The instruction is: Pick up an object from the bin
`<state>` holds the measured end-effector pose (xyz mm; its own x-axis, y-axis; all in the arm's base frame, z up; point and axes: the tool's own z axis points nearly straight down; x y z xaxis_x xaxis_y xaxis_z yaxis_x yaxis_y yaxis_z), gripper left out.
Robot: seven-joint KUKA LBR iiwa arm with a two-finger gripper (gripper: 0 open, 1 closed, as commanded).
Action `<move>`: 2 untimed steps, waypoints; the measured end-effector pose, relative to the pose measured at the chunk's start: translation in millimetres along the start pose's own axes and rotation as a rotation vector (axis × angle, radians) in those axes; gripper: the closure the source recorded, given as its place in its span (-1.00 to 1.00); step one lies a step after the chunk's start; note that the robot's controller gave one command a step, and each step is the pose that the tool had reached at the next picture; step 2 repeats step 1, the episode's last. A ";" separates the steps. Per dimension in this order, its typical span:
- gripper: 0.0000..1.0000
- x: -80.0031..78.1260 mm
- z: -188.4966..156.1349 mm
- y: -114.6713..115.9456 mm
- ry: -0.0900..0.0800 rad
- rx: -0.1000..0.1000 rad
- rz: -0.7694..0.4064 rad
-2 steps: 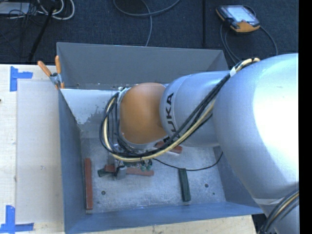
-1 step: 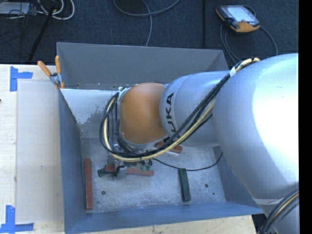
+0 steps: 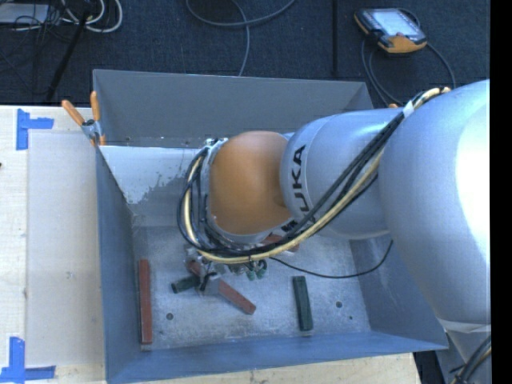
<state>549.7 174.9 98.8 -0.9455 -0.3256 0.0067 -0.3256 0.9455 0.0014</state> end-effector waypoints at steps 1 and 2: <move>1.00 -48.8 -187.3 10.6 -0.014 0.002 -0.221; 1.00 -48.8 -187.3 10.6 -0.014 0.002 -0.221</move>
Offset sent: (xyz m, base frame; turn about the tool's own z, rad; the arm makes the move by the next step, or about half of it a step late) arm 0.0000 0.0000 0.0000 0.0000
